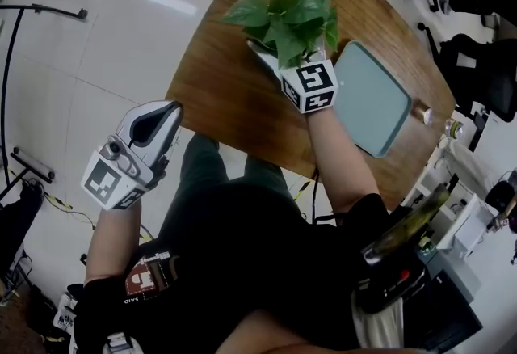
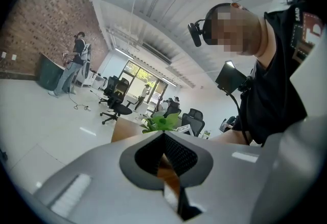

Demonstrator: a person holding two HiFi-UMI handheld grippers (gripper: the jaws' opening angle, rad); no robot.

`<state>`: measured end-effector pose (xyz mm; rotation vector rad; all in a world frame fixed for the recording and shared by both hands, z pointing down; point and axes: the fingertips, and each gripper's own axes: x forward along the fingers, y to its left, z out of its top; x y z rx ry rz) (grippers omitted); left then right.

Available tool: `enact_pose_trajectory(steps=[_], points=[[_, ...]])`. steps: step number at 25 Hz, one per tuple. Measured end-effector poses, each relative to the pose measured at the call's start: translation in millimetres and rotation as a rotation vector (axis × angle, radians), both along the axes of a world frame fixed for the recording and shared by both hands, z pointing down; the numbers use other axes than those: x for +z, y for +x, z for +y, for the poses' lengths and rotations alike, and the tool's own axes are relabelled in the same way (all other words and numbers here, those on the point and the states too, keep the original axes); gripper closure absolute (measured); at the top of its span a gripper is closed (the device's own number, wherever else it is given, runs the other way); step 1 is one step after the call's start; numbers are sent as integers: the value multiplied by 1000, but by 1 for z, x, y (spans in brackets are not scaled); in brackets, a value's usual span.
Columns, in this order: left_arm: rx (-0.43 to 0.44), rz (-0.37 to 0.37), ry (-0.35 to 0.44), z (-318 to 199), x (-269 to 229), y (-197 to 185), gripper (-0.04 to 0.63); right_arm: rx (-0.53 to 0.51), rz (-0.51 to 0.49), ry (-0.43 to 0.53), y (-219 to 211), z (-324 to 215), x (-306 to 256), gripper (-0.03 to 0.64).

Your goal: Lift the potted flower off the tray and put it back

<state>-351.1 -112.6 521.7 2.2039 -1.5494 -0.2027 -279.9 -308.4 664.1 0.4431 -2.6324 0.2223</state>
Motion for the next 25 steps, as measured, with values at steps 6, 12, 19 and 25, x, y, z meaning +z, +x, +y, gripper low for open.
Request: enact_pose_trajectory(steps=[6,12,19,25], points=[[-9,6,4,4,-3,-7,600,-3,24,1,-2,0,3,94],[15,0,18,2,-19,2,600,7,73,-49,18,11,-10,61],[90,-13,64,-28,-49,48,600,66,97,-133,111,41,-31,107],[218,-19,77,-62,-74,133,600,152,-5,-104,222,42,-99,291]])
